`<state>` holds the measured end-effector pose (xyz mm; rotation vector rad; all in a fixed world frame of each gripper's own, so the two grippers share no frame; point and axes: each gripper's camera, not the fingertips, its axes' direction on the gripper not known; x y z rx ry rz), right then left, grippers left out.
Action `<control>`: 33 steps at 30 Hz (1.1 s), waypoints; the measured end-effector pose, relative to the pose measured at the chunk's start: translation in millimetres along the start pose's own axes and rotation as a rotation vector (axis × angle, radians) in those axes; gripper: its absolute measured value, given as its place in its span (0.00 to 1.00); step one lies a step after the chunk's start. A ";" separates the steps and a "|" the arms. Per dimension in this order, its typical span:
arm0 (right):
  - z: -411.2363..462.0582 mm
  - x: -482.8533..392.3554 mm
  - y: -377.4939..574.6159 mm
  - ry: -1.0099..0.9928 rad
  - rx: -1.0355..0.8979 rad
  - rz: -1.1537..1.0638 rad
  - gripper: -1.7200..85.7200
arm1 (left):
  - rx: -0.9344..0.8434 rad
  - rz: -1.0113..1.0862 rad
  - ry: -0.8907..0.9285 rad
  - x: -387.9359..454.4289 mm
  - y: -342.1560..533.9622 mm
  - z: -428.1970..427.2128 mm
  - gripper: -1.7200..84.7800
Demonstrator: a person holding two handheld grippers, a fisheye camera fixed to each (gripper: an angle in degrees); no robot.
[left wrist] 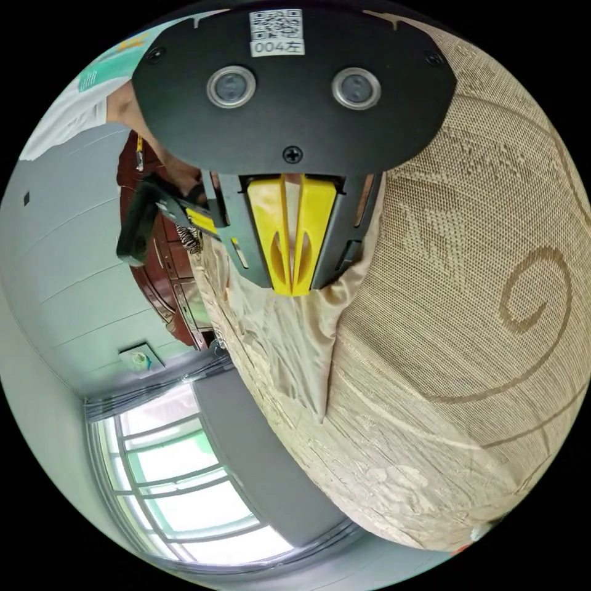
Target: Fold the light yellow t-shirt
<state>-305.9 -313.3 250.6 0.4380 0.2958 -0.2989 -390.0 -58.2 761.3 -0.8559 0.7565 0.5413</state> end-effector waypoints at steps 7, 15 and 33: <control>-1.2 5.8 -98.0 0.104 0.183 0.078 0.01 | 0.039 0.041 -0.019 10.4 10.4 -0.5 0.02; 86.2 -12.1 -192.1 0.311 -0.025 0.028 0.01 | 0.008 0.045 -0.050 13.8 9.4 6.9 0.02; -113.6 219.8 279.7 0.446 0.263 0.638 0.02 | 0.023 0.058 -0.060 29.0 7.4 -5.4 0.02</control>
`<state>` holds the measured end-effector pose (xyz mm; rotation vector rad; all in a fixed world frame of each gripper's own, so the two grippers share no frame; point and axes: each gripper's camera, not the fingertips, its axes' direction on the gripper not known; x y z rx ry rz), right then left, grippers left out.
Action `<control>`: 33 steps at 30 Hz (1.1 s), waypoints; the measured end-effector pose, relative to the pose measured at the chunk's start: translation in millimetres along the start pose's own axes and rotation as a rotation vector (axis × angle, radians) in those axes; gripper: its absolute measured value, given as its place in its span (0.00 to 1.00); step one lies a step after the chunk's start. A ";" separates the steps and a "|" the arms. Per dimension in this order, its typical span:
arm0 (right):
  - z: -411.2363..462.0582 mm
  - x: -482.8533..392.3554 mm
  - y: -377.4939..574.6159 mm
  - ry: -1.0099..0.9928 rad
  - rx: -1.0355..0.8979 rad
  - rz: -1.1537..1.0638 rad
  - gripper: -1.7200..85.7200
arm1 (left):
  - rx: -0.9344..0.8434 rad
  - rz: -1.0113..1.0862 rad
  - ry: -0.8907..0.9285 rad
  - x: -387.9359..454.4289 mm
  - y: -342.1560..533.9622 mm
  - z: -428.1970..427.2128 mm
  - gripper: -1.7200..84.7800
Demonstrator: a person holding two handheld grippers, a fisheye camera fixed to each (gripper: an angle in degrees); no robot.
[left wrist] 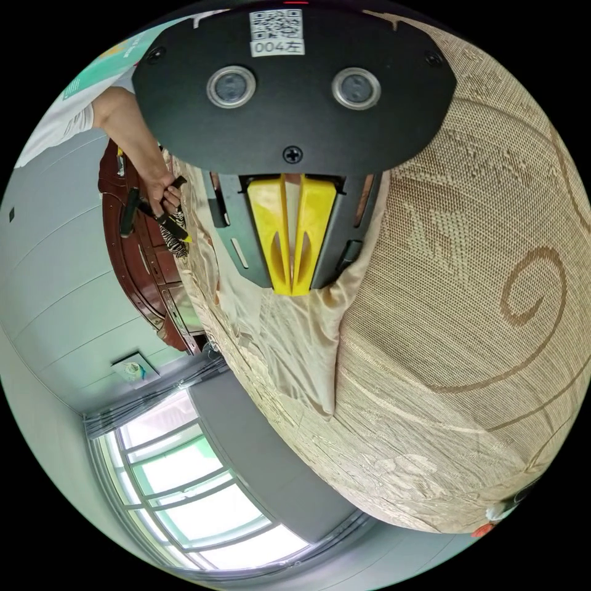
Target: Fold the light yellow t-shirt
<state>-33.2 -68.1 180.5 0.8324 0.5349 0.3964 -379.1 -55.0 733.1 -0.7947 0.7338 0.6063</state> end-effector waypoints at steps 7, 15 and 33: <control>36.0 -52.2 37.7 0.007 0.024 -0.466 0.11 | 0.008 -0.013 0.018 2.4 -7.5 -6.6 0.02; 98.6 -2.8 76.0 0.061 -0.068 -0.659 0.10 | -0.005 -0.015 0.040 9.9 -22.5 -11.5 0.02; 200.9 501.0 138.8 -0.811 0.120 0.835 0.02 | 0.021 -0.014 0.054 53.5 -66.1 -27.7 0.02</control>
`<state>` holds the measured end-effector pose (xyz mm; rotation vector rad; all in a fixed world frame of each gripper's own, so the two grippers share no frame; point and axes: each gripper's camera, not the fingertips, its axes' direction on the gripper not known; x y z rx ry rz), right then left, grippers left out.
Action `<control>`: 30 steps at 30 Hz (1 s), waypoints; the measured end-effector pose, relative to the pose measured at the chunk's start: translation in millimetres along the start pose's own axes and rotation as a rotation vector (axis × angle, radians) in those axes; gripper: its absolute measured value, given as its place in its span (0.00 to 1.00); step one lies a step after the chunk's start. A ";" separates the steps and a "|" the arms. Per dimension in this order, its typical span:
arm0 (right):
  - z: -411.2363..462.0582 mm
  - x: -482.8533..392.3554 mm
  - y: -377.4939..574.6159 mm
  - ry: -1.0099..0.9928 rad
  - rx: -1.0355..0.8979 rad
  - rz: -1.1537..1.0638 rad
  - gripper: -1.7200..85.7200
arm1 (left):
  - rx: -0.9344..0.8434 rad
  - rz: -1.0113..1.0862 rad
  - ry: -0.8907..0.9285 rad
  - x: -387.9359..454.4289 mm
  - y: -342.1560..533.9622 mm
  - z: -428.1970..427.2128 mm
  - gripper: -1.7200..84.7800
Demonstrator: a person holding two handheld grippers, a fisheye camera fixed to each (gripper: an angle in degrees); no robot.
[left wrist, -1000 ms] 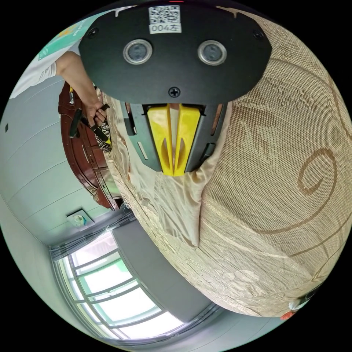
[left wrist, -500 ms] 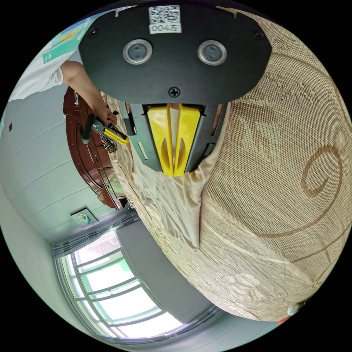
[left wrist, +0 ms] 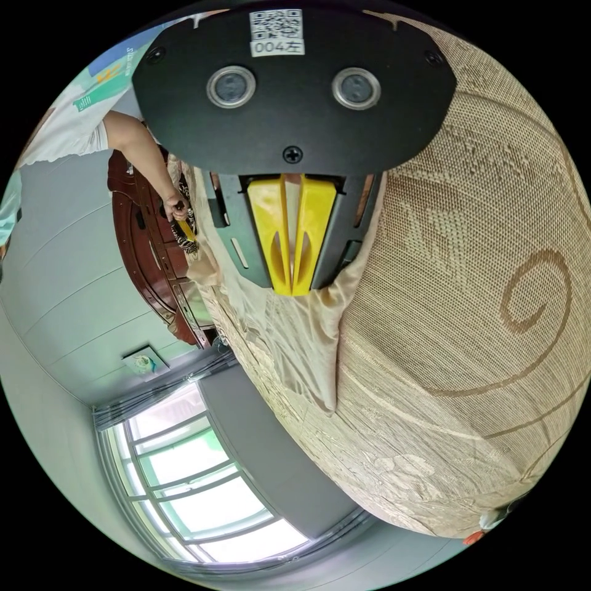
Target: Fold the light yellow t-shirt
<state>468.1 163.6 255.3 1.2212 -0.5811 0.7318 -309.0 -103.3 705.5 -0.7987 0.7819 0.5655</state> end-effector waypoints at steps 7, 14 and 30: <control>-24.0 17.5 32.8 0.129 -0.002 -0.239 0.06 | -0.004 -0.008 -0.025 35.3 -28.0 0.4 0.02; 32.4 -15.7 67.1 0.565 -0.070 -0.620 0.10 | -0.123 0.253 0.073 212.0 -67.4 80.0 0.02; 52.6 5.6 89.0 0.799 -0.038 -0.505 0.07 | -0.434 0.271 0.043 360.1 -50.9 396.5 0.02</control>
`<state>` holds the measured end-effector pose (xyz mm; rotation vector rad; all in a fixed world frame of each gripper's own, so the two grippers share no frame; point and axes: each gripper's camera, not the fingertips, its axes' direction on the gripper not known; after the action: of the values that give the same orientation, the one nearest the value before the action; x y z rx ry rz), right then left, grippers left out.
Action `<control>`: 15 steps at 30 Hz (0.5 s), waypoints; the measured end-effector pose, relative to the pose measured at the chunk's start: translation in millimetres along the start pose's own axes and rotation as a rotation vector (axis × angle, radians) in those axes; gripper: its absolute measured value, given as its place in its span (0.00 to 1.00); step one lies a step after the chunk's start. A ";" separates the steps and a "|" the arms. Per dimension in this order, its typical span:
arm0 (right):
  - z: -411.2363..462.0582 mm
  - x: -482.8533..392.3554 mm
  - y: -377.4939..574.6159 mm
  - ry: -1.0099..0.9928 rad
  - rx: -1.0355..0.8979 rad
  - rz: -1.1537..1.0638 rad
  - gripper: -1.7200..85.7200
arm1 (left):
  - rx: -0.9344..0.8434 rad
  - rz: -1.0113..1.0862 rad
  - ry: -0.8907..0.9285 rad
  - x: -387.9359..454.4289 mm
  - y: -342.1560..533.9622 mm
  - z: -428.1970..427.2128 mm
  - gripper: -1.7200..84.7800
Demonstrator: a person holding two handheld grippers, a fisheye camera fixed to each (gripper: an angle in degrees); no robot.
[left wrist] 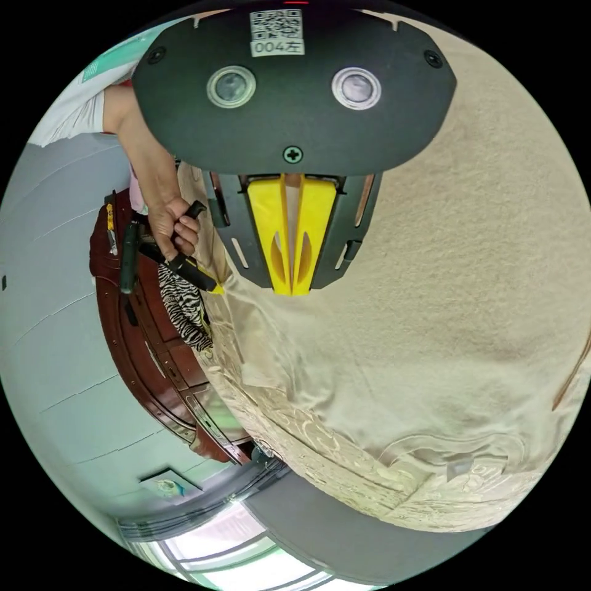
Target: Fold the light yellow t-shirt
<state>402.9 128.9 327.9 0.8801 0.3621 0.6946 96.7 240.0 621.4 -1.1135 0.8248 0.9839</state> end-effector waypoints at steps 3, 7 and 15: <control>-2.3 16.5 10.3 -0.061 0.028 0.037 0.05 | 0.028 -0.066 0.103 -30.0 -4.7 -4.1 0.02; -20.6 10.8 19.3 -0.083 0.139 0.013 0.04 | 0.031 -0.069 0.085 -33.3 -16.0 -2.6 0.02; 2.6 -16.7 14.1 -0.065 0.025 -0.100 0.07 | 0.030 -0.077 0.110 -43.8 -37.4 -8.1 0.02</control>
<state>386.5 122.2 341.0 0.9005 0.3550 0.5693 115.5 217.6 671.7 -1.1729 0.8755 0.8496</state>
